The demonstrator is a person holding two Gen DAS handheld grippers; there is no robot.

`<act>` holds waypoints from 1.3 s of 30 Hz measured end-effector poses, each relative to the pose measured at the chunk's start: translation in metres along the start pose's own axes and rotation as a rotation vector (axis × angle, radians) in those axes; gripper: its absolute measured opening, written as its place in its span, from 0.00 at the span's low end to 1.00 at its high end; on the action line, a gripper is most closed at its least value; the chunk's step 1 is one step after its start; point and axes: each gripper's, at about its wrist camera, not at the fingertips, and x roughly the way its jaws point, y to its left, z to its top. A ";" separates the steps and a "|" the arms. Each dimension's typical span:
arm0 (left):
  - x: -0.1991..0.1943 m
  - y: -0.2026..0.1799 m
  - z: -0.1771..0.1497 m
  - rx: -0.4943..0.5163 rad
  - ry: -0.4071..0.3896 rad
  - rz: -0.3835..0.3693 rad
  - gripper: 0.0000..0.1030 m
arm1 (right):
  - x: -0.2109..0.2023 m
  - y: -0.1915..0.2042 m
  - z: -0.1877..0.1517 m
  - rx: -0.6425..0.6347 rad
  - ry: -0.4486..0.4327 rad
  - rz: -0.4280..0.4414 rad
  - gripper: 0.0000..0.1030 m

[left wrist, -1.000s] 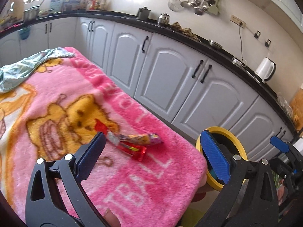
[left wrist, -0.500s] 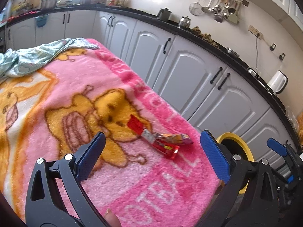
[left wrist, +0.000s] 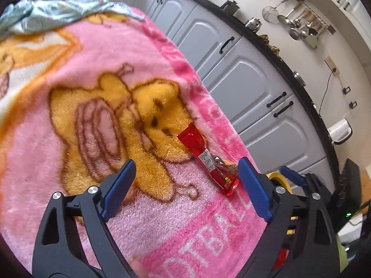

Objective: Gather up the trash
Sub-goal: 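Grasp the red snack wrapper with the left tool while the right tool grasps the pink-orange wrapper, then carry both wrappers to the yellow bin and open both tools to drop them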

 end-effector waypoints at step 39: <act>0.018 -0.099 -0.005 0.184 0.011 -0.088 0.03 | -0.112 -0.064 -0.068 0.346 -0.102 0.085 0.24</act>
